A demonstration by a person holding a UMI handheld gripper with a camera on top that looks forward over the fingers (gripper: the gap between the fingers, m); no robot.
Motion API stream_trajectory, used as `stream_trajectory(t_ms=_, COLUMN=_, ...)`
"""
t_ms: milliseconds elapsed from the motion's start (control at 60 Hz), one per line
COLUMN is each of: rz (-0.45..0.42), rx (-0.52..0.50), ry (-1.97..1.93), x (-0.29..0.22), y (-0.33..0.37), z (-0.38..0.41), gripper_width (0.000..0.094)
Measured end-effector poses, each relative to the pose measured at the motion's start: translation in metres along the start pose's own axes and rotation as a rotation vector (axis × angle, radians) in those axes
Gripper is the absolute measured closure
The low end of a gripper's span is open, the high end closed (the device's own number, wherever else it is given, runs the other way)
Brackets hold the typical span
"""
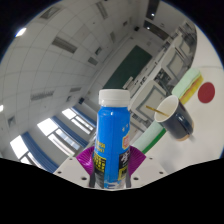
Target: Pour water
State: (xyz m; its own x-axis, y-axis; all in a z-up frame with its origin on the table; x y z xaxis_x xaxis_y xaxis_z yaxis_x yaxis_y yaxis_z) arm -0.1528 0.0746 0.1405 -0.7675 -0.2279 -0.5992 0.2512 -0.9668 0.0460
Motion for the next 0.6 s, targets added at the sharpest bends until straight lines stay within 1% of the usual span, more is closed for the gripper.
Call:
stream_trajectory(t_ms=33, rz=-0.012, rx=-0.019, ry=-0.131, x=-0.002, y=-0.008, z=0.011, gripper_width=0.0534)
stream_trajectory(t_ms=67, rz=-0.018, rx=-0.043, ry=-0.264, x=-0.002, y=-0.001, z=0.021, gripper_width=0.0534)
stream_trajectory(t_ms=133, rz=-0.015, rx=-0.08, ry=-0.517, x=-0.012, y=-0.01, z=0.013, gripper_width=0.0535)
stream_trajectory(t_ms=183, rz=-0.021, rx=-0.105, ry=-0.619, x=-0.017, y=-0.014, z=0.017, gripper_width=0.053)
stream_trajectory(t_ms=267, rz=-0.07, rx=-0.101, ry=-0.73, x=-0.029, y=-0.014, z=0.025, gripper_width=0.0515)
stream_trajectory(t_ms=317, rz=-0.08, rx=-0.088, ry=-0.796, x=-0.032, y=-0.01, z=0.025, gripper_width=0.0511)
stream_trajectory(t_ms=400, rz=-0.086, rx=-0.085, ry=-0.913, x=-0.031, y=-0.003, z=0.026, gripper_width=0.0498)
stream_trajectory(t_ms=450, rz=-0.084, rx=-0.084, ry=-0.964, x=-0.023, y=0.016, z=0.028, gripper_width=0.0498)
stream_trajectory(t_ms=483, rz=-0.087, rx=-0.084, ry=-0.968, x=-0.024, y=0.01, z=0.042, gripper_width=0.0498)
stream_trajectory(t_ms=600, rz=-0.068, rx=-0.099, ry=-0.962, x=-0.024, y=0.016, z=0.045, gripper_width=0.05)
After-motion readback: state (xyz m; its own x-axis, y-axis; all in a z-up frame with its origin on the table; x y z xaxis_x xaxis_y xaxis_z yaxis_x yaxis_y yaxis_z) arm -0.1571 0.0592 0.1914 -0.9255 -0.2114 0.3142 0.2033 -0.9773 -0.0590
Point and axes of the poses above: the point between the fingertips, and its own axes, seen from behind it with the camera up: z to the left, x down, y backward, against the way the camera looks, the point moved 5 cm from there along y, backward, against the way the camera looks, and after that the axes turned 2 degrees about -z, right-handed, at the moved point
